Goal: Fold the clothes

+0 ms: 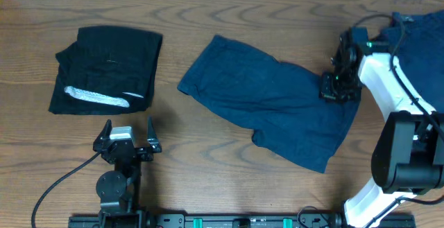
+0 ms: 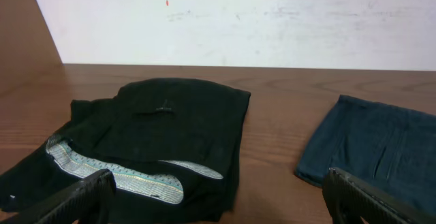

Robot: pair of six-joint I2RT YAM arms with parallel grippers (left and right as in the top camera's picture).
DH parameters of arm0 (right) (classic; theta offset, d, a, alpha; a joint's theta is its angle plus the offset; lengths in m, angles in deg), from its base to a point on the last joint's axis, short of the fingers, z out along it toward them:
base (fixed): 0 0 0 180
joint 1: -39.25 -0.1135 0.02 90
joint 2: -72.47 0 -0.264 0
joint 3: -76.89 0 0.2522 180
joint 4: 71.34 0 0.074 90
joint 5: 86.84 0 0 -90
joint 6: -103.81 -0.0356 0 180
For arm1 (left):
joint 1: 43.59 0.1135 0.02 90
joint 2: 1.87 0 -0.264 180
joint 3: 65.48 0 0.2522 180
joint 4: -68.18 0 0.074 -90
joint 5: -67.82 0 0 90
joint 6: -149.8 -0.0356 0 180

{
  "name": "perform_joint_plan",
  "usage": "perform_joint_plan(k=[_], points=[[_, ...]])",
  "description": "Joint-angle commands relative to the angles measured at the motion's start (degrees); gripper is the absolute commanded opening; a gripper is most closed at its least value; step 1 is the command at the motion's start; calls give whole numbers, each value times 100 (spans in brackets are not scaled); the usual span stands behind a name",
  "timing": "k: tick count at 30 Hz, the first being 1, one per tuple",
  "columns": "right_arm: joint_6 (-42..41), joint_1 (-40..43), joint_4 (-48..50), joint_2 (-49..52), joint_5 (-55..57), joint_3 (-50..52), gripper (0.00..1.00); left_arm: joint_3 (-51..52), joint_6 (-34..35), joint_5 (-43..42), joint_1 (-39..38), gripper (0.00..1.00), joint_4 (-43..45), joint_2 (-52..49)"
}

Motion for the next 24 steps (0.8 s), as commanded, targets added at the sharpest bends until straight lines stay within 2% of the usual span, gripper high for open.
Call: perform_joint_plan(k=[1, 11, 18, 24], points=[[-203, 286, 498, 70, 79, 437, 1, 98, -76, 87, 17, 98, -205, 35], [-315, 455, 1502, 319, 551, 957, 1, 98, -76, 87, 17, 98, -205, 35], [-374, 455, 2277, 909, 772, 964, 1, 98, -76, 87, 17, 98, -205, 35], [-236, 452, 3595, 1545, 809, 964, 1, 98, -76, 87, 17, 98, -205, 35]])
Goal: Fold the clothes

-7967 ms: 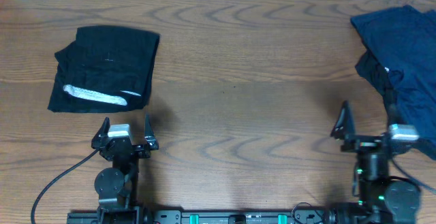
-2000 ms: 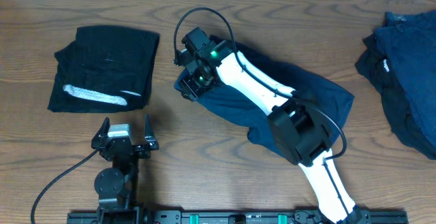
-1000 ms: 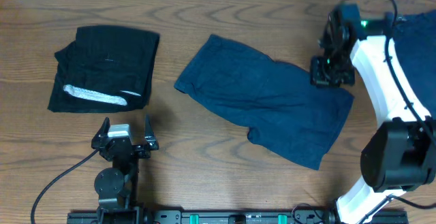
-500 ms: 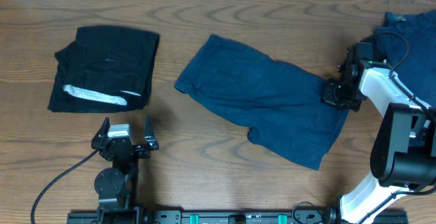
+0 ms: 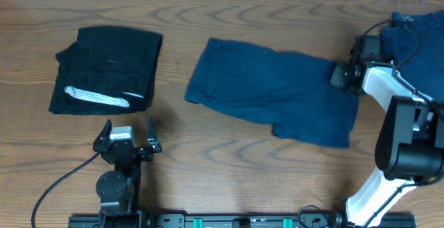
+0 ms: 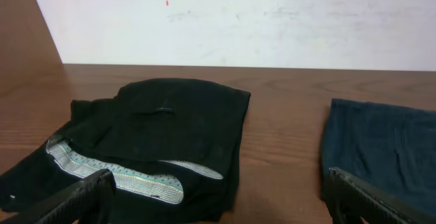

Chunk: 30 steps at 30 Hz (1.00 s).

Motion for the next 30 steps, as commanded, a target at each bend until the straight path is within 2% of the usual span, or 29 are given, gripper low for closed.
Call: perform_joint_plan(k=[1, 6, 10, 16, 19, 23, 30], points=[[87, -4, 496, 986, 210, 348, 1, 101, -76, 87, 17, 98, -205, 37], [315, -33, 1556, 1165, 208, 345, 1, 101, -76, 87, 17, 98, -205, 37], [352, -92, 1644, 1058, 210, 234, 1, 101, -76, 87, 17, 98, -205, 37], [907, -205, 1497, 444, 208, -92, 4, 101, -76, 87, 17, 98, -205, 37], [979, -247, 1172, -74, 205, -339, 7, 101, -76, 87, 17, 98, -205, 37], [927, -245, 175, -874, 208, -743, 11, 101, -76, 87, 17, 98, -205, 37], [931, -234, -1110, -1969, 210, -863, 30, 101, -76, 87, 17, 98, -205, 37]])
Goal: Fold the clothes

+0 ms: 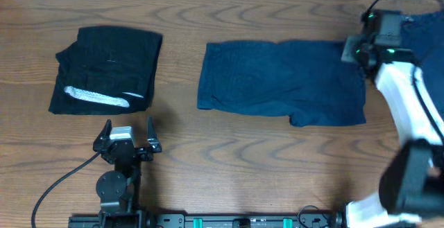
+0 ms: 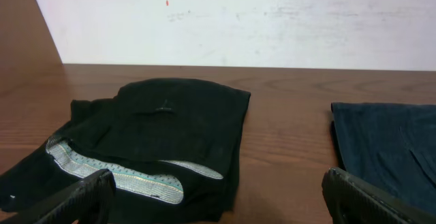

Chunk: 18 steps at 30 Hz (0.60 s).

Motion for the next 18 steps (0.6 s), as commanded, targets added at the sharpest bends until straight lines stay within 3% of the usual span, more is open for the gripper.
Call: perform_joint_plan(k=[1, 9, 14, 16, 18], points=[[39, -24, -319, -258, 17, -35, 31, 101, -76, 87, 17, 98, -205, 35], [46, 68, -350, 109, -28, -13, 34, 101, -166, 96, 17, 98, -153, 35], [404, 199, -195, 485, -511, -13, 45, 101, -164, 94, 17, 98, -219, 33], [409, 229, -223, 557, -527, -13, 57, 101, -164, 94, 17, 98, -219, 31], [409, 229, -299, 570, -520, -13, 61, 101, -166, 94, 17, 98, -195, 31]])
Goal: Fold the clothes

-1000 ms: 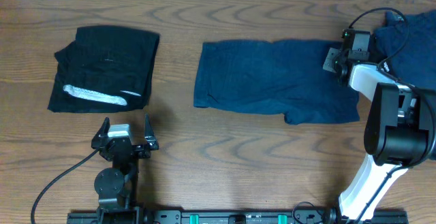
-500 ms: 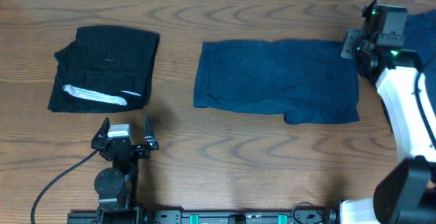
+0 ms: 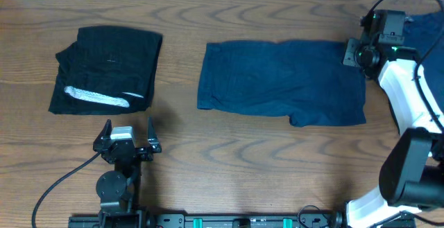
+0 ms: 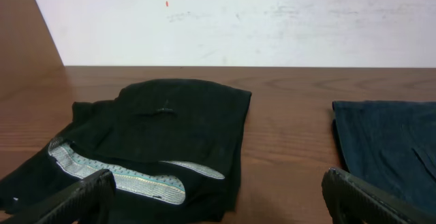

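Note:
The blue shorts [image 3: 281, 81] lie spread flat across the table's middle; their left edge [image 4: 385, 146] shows in the left wrist view. My right gripper [image 3: 352, 53] sits at the shorts' upper right corner, shut on the cloth there. A black folded garment [image 3: 107, 67] with a pale patterned waistband lies at the left, and it fills the wrist view [image 4: 157, 139]. My left gripper [image 3: 128, 125] rests near the front edge, just in front of the black garment. It stands wide open [image 4: 218, 207] with nothing between its fingers [image 4: 75, 198].
More blue clothing [image 3: 424, 30] is bunched at the far right corner, behind the right arm. A black cable [image 3: 59, 179] runs from the left arm along the front. A white wall [image 4: 238, 20] rises behind the table's far edge.
The shorts lie as they did. My right gripper stays at their upper right corner, its arm only slightly shifted. The left gripper has not moved.
The shorts first lay slanted and rumpled, with my right gripper on their right end. Then that end was farther back and the cloth less slanted. Later the shorts lay straight and flat across the middle, as they do now.

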Robot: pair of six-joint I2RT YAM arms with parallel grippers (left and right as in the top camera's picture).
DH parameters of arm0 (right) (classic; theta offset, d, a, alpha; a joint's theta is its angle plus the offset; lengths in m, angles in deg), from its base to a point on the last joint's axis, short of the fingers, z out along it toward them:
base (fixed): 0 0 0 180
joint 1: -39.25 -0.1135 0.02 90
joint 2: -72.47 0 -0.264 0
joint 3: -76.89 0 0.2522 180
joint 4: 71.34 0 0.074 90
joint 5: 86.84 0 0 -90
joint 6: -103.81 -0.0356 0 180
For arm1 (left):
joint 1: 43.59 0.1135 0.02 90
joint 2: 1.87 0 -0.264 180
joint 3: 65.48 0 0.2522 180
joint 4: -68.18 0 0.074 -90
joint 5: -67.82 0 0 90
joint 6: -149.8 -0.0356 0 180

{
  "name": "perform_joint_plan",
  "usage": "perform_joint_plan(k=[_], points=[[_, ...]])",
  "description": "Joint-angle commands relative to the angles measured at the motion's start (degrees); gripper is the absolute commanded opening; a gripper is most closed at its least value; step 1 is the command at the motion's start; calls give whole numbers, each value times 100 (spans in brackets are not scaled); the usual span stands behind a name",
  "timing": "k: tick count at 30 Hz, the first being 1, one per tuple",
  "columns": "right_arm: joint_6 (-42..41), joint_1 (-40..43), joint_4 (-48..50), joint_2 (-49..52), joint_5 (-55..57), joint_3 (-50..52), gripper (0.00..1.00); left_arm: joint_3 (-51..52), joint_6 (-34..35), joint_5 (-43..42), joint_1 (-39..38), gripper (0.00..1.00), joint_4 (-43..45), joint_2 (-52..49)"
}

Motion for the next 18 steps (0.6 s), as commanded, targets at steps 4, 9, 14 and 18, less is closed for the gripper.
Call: perform_joint_plan(k=[4, 9, 14, 18], points=[[120, 44, -116, 20, -175, 35, 74, 87, -61, -356, 11, 98, 9, 31], [214, 39, -111, 22, -367, 35, 76, -92, -79, -1272, 11, 98, 229, 4], [273, 42, -79, 22, -387, 35, 76, -763, -81, -1399, 11, 98, 52, -470], [271, 42, -83, 22, -387, 35, 77, -1683, -83, -1399, 11, 98, 55, -1434]])
